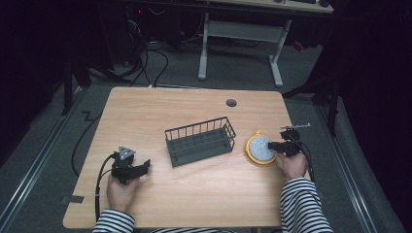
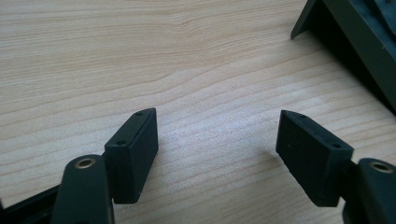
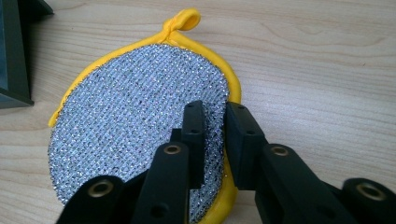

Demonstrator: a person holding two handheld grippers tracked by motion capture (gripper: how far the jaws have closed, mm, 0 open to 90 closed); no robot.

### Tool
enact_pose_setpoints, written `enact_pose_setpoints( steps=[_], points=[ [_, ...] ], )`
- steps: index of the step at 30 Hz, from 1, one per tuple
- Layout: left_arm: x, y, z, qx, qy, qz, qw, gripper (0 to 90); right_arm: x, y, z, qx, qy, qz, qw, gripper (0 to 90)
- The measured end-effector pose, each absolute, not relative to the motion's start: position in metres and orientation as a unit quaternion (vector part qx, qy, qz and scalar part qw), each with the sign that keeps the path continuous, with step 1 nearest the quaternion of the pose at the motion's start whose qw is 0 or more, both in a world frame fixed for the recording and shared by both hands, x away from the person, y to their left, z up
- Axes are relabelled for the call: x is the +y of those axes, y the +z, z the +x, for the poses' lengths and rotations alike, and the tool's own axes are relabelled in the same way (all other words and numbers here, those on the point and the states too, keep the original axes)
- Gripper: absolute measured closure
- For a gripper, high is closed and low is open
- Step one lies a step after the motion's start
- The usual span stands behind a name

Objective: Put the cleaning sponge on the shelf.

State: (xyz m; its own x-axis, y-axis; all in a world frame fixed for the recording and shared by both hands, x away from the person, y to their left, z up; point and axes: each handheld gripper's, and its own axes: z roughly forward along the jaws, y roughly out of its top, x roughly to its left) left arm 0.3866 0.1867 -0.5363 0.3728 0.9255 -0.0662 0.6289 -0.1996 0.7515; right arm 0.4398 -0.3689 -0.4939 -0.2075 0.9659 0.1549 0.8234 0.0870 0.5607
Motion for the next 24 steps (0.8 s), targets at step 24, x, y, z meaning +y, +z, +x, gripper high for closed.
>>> enact_pose_setpoints(
  steps=[24],
  points=[
    [0.187, -0.536, 0.386, 0.521, 0.206, 0.746, 0.360, 30.3, -0.371, -0.482, 0.430, 0.739, 0.307, 0.585, 0.132, 90.0]
  ],
)
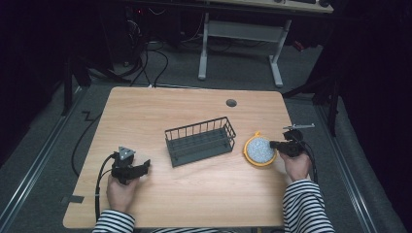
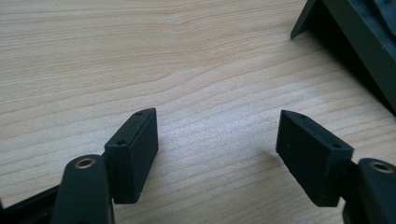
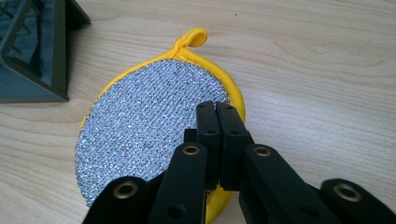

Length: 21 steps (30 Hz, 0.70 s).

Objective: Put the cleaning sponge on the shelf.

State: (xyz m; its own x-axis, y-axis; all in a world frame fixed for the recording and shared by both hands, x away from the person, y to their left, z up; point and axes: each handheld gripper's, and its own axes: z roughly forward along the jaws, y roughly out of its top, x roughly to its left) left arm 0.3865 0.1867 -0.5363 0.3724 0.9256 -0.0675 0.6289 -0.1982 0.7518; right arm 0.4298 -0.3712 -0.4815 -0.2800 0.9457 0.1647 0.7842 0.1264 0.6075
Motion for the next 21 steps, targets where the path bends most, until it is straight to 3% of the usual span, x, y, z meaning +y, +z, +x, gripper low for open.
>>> enact_pose_setpoints(
  steps=[21],
  points=[
    [0.186, -0.536, 0.387, 0.521, 0.207, 0.746, 0.359, 30.3, -0.374, -0.454, 0.418, 0.742, 0.340, 0.558, 0.152, 90.0]
  ],
)
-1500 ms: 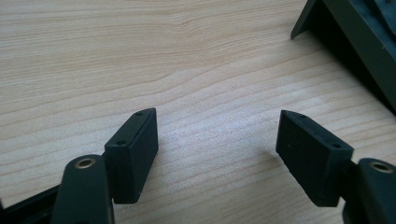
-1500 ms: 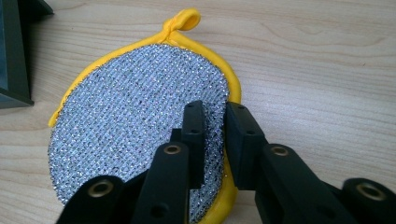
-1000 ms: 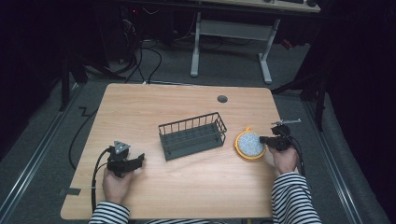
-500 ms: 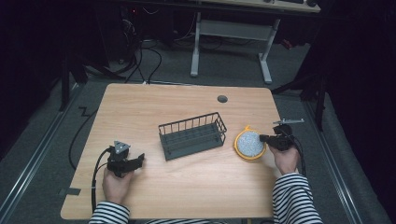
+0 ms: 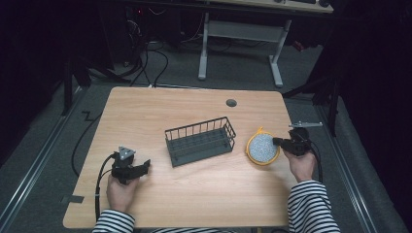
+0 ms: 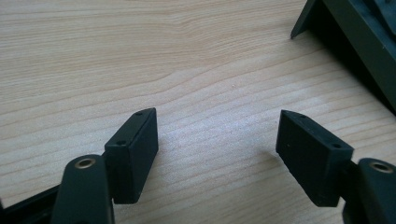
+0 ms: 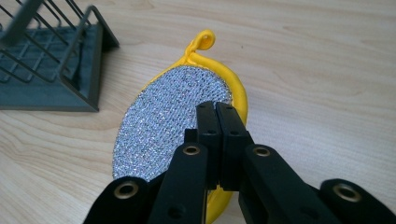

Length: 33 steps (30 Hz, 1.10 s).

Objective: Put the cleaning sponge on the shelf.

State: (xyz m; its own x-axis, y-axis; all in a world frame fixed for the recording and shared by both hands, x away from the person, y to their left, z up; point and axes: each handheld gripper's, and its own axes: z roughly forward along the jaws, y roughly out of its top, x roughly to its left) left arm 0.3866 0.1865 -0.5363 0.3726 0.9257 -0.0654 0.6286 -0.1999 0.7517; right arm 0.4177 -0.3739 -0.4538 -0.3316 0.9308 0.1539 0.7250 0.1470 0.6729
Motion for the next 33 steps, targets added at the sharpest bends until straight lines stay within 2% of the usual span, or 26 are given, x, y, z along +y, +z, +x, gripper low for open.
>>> enact_pose_setpoints(
  steps=[14, 33],
  points=[
    [0.186, -0.536, 0.387, 0.519, 0.206, 0.748, 0.360, 30.3, -0.367, -0.423, 0.413, 0.753, 0.351, 0.528, 0.173, 90.0],
    [0.180, -0.536, 0.388, 0.503, 0.217, 0.762, 0.344, 30.2, -0.362, -0.398, 0.416, 0.752, 0.378, 0.514, 0.166, 90.0]
  ],
)
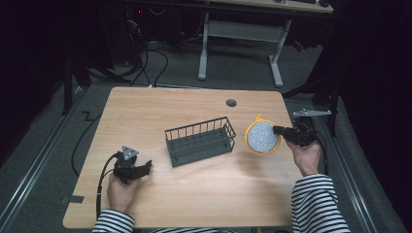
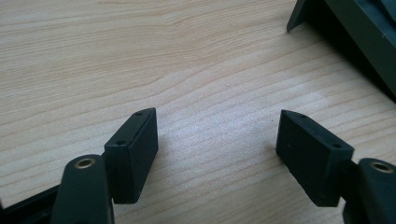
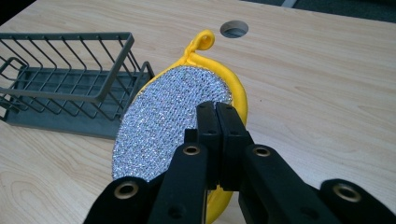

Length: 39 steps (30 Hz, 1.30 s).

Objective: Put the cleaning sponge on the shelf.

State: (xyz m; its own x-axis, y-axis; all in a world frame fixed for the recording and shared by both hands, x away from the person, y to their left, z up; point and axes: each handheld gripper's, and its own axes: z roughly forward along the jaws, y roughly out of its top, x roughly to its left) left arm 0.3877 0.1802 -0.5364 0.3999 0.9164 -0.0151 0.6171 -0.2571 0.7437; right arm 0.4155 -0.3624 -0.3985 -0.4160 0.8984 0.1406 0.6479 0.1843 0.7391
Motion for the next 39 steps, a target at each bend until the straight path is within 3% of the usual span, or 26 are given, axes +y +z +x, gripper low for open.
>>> enact_pose_setpoints(
  steps=[17, 39],
  points=[
    [0.180, -0.536, 0.388, 0.504, 0.216, 0.761, 0.346, 30.4, -0.347, -0.366, 0.426, 0.766, 0.378, 0.484, 0.189, 90.0],
    [0.180, -0.536, 0.388, 0.504, 0.218, 0.762, 0.344, 30.2, -0.312, -0.347, 0.446, 0.771, 0.416, 0.452, 0.168, 90.0]
  ],
)
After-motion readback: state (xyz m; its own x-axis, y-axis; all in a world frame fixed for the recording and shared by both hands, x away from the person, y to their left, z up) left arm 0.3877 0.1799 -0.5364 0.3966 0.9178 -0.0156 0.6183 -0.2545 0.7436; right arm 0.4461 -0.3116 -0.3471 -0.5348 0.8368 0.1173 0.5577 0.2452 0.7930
